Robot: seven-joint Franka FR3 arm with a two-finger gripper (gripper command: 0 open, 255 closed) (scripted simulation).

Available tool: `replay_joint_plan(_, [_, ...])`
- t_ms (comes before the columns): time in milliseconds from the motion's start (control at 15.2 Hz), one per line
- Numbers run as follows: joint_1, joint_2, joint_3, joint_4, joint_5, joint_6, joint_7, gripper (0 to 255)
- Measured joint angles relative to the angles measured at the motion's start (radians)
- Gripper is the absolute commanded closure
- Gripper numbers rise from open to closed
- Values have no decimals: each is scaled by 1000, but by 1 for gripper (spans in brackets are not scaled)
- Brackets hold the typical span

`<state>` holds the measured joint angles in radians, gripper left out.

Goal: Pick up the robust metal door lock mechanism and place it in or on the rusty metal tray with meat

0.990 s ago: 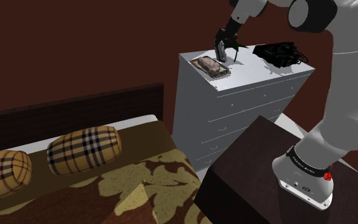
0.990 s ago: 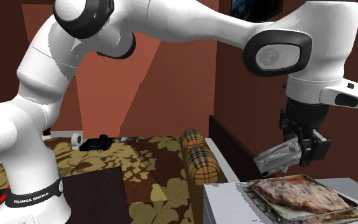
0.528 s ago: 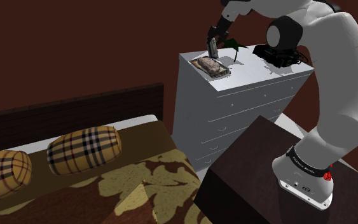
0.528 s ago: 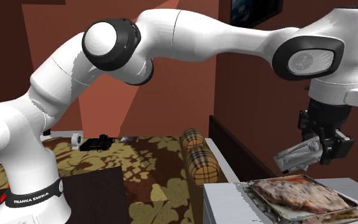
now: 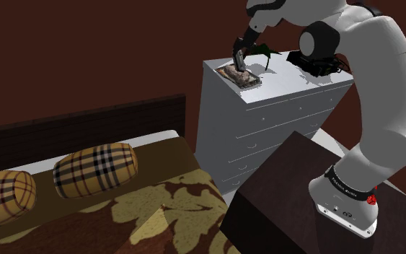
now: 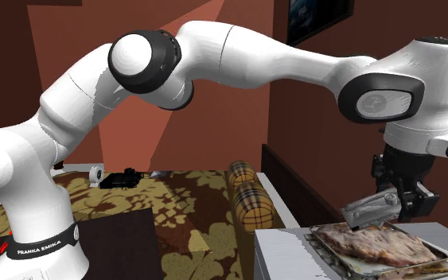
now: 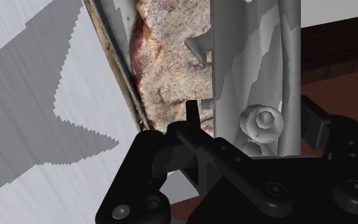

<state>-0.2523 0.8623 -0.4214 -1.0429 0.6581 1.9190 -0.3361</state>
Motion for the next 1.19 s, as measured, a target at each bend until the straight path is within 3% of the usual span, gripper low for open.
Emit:
replay_joint_plan(792, [5,18,7,-44,13,53,-26,255])
replay_joint_plan(858, [5,18,7,-44,13,53,-26,0])
replay_joint_plan(1188, [5,18,7,-45,13,53,-26,0])
